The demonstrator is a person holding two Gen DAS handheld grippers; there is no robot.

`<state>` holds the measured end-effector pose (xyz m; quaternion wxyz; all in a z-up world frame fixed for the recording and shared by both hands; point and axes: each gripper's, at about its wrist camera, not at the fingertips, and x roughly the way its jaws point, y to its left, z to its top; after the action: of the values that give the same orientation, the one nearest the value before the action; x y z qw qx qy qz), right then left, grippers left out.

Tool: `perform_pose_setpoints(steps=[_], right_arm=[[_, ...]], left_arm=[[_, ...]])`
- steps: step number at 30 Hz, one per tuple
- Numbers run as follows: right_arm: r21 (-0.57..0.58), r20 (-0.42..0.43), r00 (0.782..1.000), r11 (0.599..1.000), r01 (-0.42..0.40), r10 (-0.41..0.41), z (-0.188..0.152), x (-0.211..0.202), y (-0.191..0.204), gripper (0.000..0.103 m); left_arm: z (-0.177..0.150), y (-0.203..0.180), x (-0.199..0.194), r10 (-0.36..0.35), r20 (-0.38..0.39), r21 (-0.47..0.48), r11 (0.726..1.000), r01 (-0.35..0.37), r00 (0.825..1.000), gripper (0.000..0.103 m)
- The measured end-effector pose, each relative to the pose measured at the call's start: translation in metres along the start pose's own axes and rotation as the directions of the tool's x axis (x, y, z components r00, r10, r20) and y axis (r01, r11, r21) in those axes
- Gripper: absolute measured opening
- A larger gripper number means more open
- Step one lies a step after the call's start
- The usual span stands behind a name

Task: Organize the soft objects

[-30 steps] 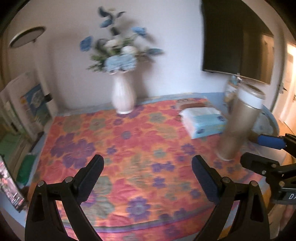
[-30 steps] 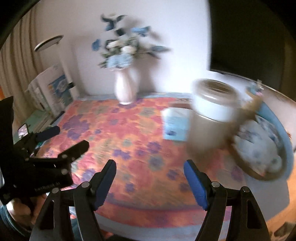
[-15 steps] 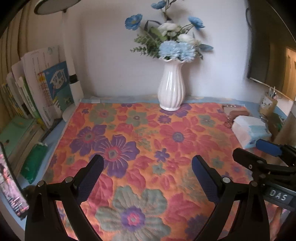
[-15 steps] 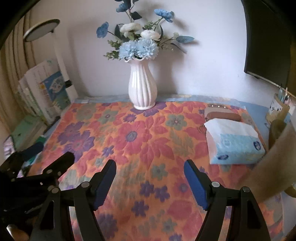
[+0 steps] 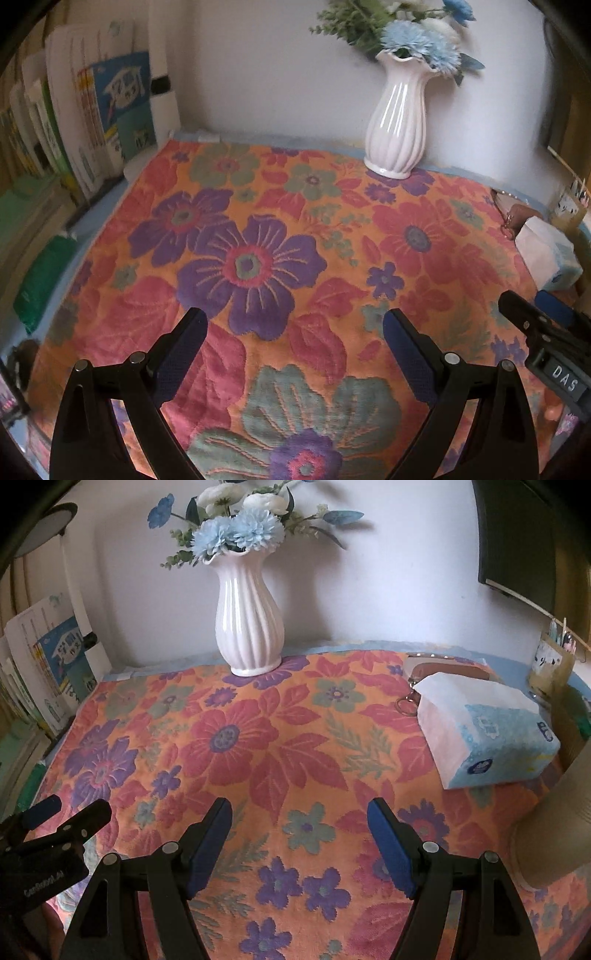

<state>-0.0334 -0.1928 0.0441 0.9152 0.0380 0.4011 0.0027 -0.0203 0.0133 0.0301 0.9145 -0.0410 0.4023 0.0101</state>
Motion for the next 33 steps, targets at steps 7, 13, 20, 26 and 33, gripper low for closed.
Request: perform_pose_setpoints(steps=[7,13,20,26,33], right_arm=[[-0.048,0.087,0.995,0.998,0.047,-0.042,-0.006,-0.015,0.012,0.090],[-0.057,0.093,0.995,0.998,0.040,-0.035,-0.007,-0.015,0.013,0.090],[-0.064,0.098,0.994,0.997,0.045,-0.038,-0.008,-0.016,0.015,0.091],[-0.071,0.090,0.995,0.996,0.059,-0.053,-0.008,-0.014,0.017,0.091],[-0.073,0.066,0.996,0.995,0.064,-0.059,-0.007,-0.010,0.018,0.091]], left_arm=[[-0.005,0.009,-0.006,-0.024,0.030,-0.043,0.999,0.025,0.999,0.096],[-0.005,0.005,-0.002,-0.017,0.021,-0.027,0.999,0.018,1.000,0.096],[-0.005,0.003,0.005,0.010,-0.010,-0.015,1.000,-0.011,1.000,0.096],[-0.005,0.001,0.006,0.015,-0.007,0.000,1.000,-0.015,1.000,0.096],[-0.006,-0.004,0.003,0.037,0.008,0.025,0.999,-0.037,0.999,0.096]])
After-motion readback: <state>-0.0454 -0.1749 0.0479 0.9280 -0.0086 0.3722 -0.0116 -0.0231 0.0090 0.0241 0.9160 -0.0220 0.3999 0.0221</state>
